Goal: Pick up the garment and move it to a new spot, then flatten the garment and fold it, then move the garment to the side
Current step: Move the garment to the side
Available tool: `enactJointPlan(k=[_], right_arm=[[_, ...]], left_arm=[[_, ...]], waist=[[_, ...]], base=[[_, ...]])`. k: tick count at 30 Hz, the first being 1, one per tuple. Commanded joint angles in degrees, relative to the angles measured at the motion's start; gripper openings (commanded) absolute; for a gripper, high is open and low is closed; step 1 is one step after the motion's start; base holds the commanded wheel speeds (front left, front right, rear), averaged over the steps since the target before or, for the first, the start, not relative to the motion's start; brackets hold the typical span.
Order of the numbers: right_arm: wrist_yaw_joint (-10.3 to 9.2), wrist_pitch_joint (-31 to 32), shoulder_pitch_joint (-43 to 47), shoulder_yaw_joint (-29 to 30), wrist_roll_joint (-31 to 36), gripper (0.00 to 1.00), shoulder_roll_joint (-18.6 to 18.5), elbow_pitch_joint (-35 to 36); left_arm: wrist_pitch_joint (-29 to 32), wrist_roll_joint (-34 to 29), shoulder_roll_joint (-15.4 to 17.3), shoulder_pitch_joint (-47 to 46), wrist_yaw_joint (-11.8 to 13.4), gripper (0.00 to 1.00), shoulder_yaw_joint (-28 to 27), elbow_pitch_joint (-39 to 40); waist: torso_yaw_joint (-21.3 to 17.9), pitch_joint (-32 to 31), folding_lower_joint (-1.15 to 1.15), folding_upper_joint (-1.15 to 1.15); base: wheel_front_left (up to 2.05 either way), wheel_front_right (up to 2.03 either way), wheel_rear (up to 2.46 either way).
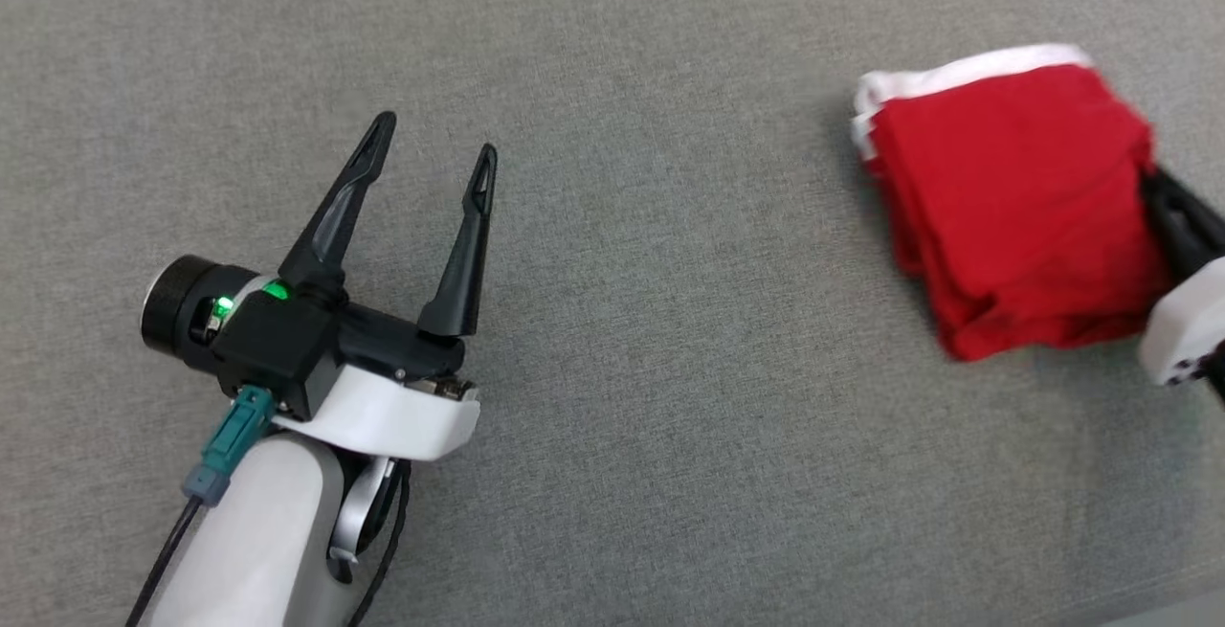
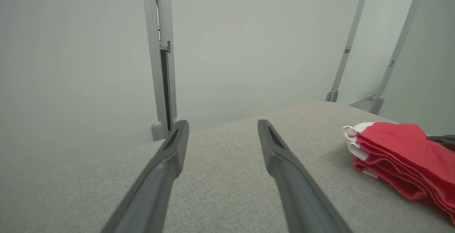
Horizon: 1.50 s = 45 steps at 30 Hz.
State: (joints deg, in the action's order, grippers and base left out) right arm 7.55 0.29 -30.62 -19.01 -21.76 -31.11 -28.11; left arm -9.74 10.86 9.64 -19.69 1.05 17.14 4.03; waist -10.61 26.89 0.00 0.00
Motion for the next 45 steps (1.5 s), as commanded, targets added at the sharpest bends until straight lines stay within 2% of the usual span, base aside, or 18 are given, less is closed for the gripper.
enactJointPlan(k=[1,4,8,13,14,15,21,25,29,34,38,45], right_arm=[[-0.12,-0.7,-1.6,0.9,0.0,0.00,-1.3,-0.6],[-0.12,-1.4,-4.2,4.6,0.3,0.00,-5.5,-3.8],[-0.13,-1.5,-7.7,8.6,1.7,0.00,-9.3,-7.8],[-0.12,-2.6,-11.5,13.4,3.1,0.00,-10.0,-12.8],[-0.13,-2.6,-11.9,14.1,3.4,0.43,-9.6,-13.9],[-0.12,-2.9,-12.4,14.7,3.6,1.00,-9.0,-14.9],[-0.12,-7.1,-12.1,20.6,3.4,1.00,-4.8,-20.6],[-0.12,-12.2,-9.5,23.1,2.2,1.00,-0.9,-21.0],[-0.12,-14.2,-7.0,23.5,2.0,1.00,2.3,-19.2],[-0.12,-15.3,-1.8,23.3,3.4,1.00,7.8,-12.0],[-0.12,-15.5,2.8,22.8,5.4,1.00,12.6,-3.1],[-0.12,-12.9,11.5,22.5,9.8,1.00,19.2,11.8]], left_arm=[[0.1,-0.5,0.5,-1.6,-0.4,1.00,0.0,0.5],[0.6,-1.1,0.5,-3.5,-1.0,1.00,1.0,1.7],[0.6,-1.1,0.2,-5.5,-1.5,1.00,1.7,2.3],[0.1,-1.3,0.2,-7.0,-1.8,1.00,2.4,2.2],[0.0,-1.3,0.2,-7.2,-1.9,1.00,2.5,2.2],[0.0,-1.3,0.2,-7.1,-1.8,1.00,2.6,2.1],[-0.4,-0.4,0.0,-6.7,-1.7,1.00,2.7,1.0],[-0.8,0.5,0.5,-5.1,-1.2,1.00,1.9,-0.5],[-1.1,1.1,1.0,-4.0,-0.6,1.00,1.0,-1.2],[-1.9,1.9,1.5,-1.2,0.2,1.00,0.1,-2.3],[-2.4,2.9,1.3,1.4,1.5,1.00,-0.9,-3.2],[-3.6,5.0,0.3,5.1,3.1,1.00,-2.5,-5.2]], waist=[[-0.8,3.1,0.00,0.00],[-0.2,5.7,0.00,0.00],[0.6,8.6,0.00,0.00],[1.4,10.7,0.00,0.00],[1.5,10.9,0.00,0.00],[1.6,11.0,0.00,0.00],[1.5,9.9,0.00,0.00],[0.7,7.4,0.00,0.00],[-0.2,5.2,0.00,0.00],[-0.6,1.5,0.00,0.00],[-0.1,-1.4,0.00,0.00],[4.1,-5.9,0.00,0.00]], base=[[0.00,0.00,0.00],[0.00,0.00,0.00],[0.00,0.00,0.00],[0.00,0.00,0.00],[0.00,0.00,0.00],[0.00,0.00,0.00],[0.00,0.00,0.00],[0.00,0.00,0.00],[0.00,0.00,0.00],[0.00,0.00,0.00],[0.00,0.00,0.00],[0.00,0.00,0.00]])
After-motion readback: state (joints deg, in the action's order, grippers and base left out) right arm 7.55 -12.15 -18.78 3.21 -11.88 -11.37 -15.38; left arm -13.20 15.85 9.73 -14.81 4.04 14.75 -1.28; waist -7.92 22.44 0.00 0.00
